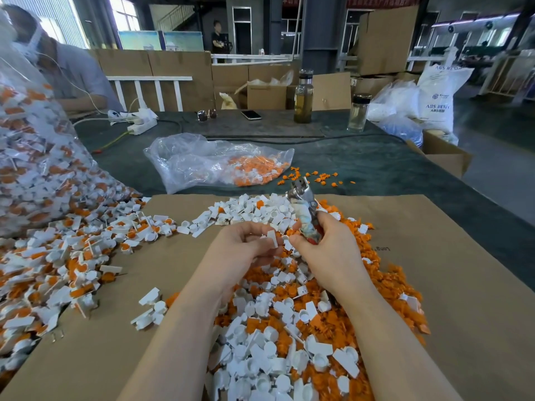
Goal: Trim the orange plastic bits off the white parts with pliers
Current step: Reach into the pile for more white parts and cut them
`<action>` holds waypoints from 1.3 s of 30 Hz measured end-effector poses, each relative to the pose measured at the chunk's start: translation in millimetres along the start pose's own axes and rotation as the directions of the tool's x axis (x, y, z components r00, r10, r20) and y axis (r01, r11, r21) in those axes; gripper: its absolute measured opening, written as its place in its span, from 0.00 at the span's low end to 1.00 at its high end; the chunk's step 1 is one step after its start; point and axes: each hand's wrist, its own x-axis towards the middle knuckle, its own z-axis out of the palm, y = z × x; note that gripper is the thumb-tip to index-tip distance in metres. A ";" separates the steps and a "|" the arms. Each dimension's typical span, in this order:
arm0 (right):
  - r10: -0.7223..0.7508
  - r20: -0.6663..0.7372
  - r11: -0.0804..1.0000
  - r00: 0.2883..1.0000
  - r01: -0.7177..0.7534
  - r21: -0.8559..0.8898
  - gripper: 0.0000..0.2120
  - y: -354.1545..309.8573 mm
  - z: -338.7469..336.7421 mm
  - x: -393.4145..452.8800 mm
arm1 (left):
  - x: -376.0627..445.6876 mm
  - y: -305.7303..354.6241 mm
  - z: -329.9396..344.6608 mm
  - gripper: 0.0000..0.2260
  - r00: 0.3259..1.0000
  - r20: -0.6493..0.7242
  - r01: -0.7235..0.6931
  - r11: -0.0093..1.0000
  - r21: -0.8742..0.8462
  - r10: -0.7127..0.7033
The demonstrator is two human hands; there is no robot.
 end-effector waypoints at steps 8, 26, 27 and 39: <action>-0.038 -0.045 0.999 0.998 0.039 0.011 0.06 -2.7 -0.5 -1.2 | 0.0 -0.2 7.7 0.04 0.997 -0.063 -0.048 0.998 0.038 0.051; -0.089 -0.084 0.992 0.992 0.096 0.085 0.10 -10.7 -1.3 -4.8 | -0.9 1.1 13.9 0.03 0.961 -0.271 -0.099 0.986 -0.137 0.059; -0.094 -0.084 0.991 0.992 0.101 0.083 0.09 -11.0 -1.3 -5.0 | -1.4 1.8 14.3 0.03 0.963 -0.266 -0.098 0.981 -0.165 0.051; -0.147 -0.141 0.979 0.979 0.164 0.120 0.10 -12.0 0.9 -7.6 | -5.4 5.6 19.4 0.04 0.955 -0.288 -0.114 0.986 -0.118 0.076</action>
